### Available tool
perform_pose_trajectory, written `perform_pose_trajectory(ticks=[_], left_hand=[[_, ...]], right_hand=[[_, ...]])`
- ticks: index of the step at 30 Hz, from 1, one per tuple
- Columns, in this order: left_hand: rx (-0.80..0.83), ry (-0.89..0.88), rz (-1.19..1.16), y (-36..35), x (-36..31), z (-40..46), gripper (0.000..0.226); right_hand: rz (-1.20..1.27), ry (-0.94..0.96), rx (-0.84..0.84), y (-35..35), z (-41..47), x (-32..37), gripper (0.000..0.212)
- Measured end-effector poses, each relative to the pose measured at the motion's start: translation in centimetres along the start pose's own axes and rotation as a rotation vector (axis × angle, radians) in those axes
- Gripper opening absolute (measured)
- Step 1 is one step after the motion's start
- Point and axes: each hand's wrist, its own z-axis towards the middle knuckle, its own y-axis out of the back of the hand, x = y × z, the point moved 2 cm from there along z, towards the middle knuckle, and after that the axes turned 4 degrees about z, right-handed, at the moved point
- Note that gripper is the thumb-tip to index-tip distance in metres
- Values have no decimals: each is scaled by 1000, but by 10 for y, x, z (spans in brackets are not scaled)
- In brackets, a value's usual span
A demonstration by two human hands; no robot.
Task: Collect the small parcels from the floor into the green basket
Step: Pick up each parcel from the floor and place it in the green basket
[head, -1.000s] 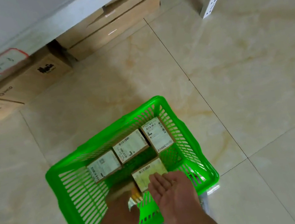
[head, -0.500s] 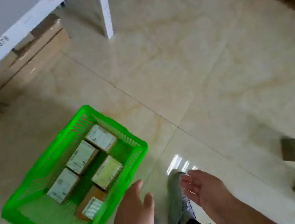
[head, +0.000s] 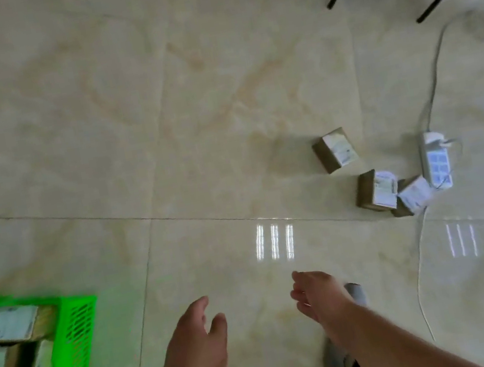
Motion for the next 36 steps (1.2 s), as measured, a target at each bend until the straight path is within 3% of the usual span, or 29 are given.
perform_pose_trajectory(ticks=[5, 10, 14, 22, 26, 34, 36], left_hand=[[82, -31, 112, -94, -100, -22, 50], [135, -60, 203, -174, -183, -47, 50], [149, -58, 233, -222, -229, -48, 49], [216, -105, 297, -244, -267, -13, 55], [230, -191, 372, -231, -293, 6, 58], [251, -222, 362, -251, -315, 39, 56], [258, -195, 343, -272, -314, 39, 56]], right_hand=[[23, 53, 85, 123, 40, 29, 36], [113, 50, -24, 231, 61, 53, 15], [157, 45, -49, 292, 84, 72, 25], [247, 66, -81, 330, 113, 88, 15], [321, 27, -72, 328, 116, 100, 35], [214, 14, -162, 349, 151, 107, 33], [157, 1, -148, 363, 163, 110, 42]])
